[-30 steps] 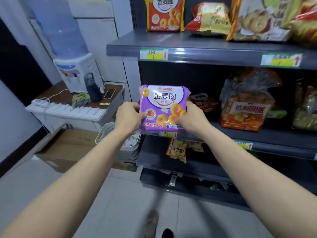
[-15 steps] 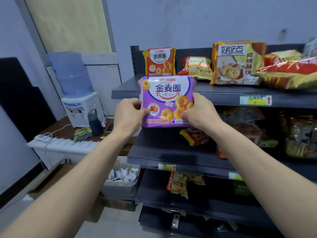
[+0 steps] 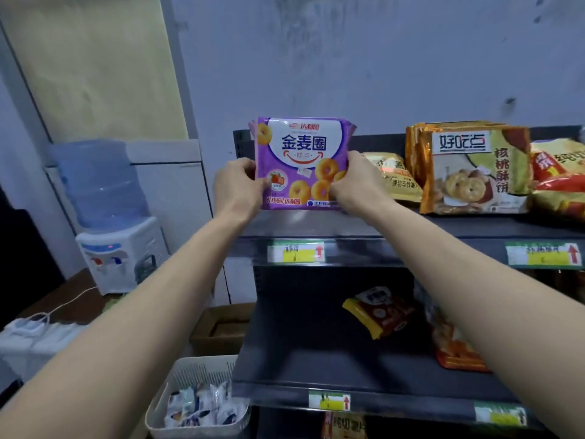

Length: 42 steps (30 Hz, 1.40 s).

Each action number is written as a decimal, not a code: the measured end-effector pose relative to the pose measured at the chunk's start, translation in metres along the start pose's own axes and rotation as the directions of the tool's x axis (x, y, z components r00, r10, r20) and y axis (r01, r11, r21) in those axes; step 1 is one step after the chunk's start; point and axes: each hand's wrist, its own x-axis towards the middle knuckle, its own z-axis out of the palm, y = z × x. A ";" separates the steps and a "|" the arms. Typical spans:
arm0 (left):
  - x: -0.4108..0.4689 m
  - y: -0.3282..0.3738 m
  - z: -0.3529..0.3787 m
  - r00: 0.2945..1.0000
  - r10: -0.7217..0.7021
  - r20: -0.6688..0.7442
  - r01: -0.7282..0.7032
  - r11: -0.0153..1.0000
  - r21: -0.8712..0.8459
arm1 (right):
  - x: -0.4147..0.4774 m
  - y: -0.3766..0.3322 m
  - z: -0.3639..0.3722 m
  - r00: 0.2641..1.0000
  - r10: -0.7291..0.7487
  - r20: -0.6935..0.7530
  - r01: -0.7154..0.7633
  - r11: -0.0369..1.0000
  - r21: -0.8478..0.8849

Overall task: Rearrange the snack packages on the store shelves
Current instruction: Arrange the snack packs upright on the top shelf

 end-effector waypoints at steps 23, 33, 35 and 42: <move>0.099 -0.064 0.053 0.969 -0.110 0.221 0.097 0.993 0.068 | 0.092 0.031 0.077 0.983 0.146 0.111 -0.140 0.989 -0.054; 0.030 -0.022 0.039 0.978 0.139 0.157 -0.134 0.990 -0.041 | 0.012 0.018 0.018 0.980 -0.185 0.070 0.193 0.972 -0.136; 0.000 -0.006 0.038 0.962 0.188 0.197 -0.174 0.981 -0.084 | -0.010 0.023 -0.002 0.972 -0.206 0.111 0.218 0.970 -0.107; -0.105 0.028 0.058 0.886 0.240 0.397 -0.217 0.971 -0.102 | -0.086 0.071 -0.062 0.962 -0.131 0.238 0.171 0.973 -0.156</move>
